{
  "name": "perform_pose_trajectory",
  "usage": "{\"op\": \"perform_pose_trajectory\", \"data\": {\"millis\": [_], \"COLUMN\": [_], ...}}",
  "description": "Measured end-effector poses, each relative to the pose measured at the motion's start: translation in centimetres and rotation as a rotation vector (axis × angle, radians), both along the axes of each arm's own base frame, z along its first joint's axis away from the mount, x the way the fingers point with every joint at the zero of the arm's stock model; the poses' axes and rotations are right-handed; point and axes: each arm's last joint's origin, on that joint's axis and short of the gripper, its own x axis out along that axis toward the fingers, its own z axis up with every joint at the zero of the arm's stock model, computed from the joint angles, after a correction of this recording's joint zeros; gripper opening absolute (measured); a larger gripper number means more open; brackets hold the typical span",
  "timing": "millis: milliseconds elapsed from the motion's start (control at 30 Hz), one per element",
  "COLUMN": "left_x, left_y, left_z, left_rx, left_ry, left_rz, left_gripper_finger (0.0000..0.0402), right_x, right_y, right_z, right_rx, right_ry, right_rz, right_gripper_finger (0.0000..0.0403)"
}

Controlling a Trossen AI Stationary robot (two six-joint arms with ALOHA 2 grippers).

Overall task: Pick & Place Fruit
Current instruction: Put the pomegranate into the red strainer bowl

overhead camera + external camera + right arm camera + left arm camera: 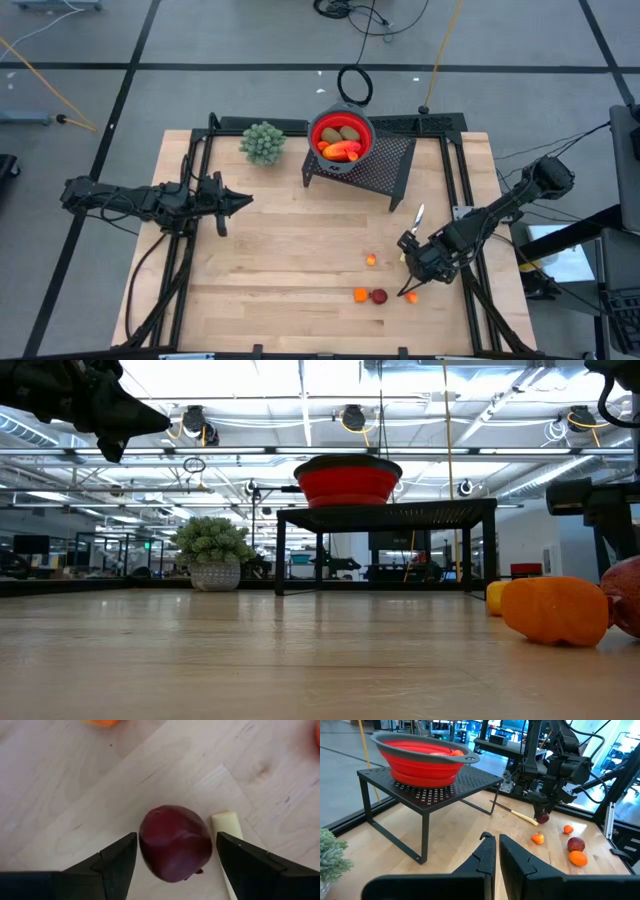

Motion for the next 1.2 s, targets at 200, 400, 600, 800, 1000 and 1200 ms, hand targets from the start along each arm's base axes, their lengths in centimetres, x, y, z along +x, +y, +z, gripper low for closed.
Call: {"op": "perform_pose_trajectory", "data": {"millis": [200, 400, 600, 800, 1000, 1200], "left_x": [0.0, 0.0, 0.0, 0.0, 0.0, 0.0], "left_y": [0.0, 0.0, 0.0, 0.0, 0.0, 0.0], "left_z": [0.0, 0.0, 0.0, 0.0, 0.0, 0.0], "left_rx": [0.000, 0.000, 0.000, 0.000, 0.000, 0.001], "left_ry": [0.000, 0.000, 0.000, 0.000, -0.001, 0.000], "left_rz": [0.000, 0.000, 0.000, 0.000, 0.000, 0.000], "left_gripper_finger": [0.0021, 0.0021, 0.0021, 0.0021, 0.0021, 0.0021], "right_x": [0.1, 0.1, 0.1, 0.0, 0.5, 1.2], "right_y": [0.1, 0.1, 0.1, 0.0, 0.3, 0.7], "right_z": [0.0, 0.0, 0.0, 0.9, 5.5, 10.5], "right_rx": [0.006, 0.012, 0.024, 0.054, 0.136, 0.305], "right_ry": [-0.010, -0.006, 0.003, -0.007, -0.095, -0.261], "right_rz": [-0.001, -0.024, -0.095, -0.172, -0.214, -0.284], "right_gripper_finger": [0.0240, 0.0209, 0.0195, 0.0195, 0.0195, 0.0196]}}
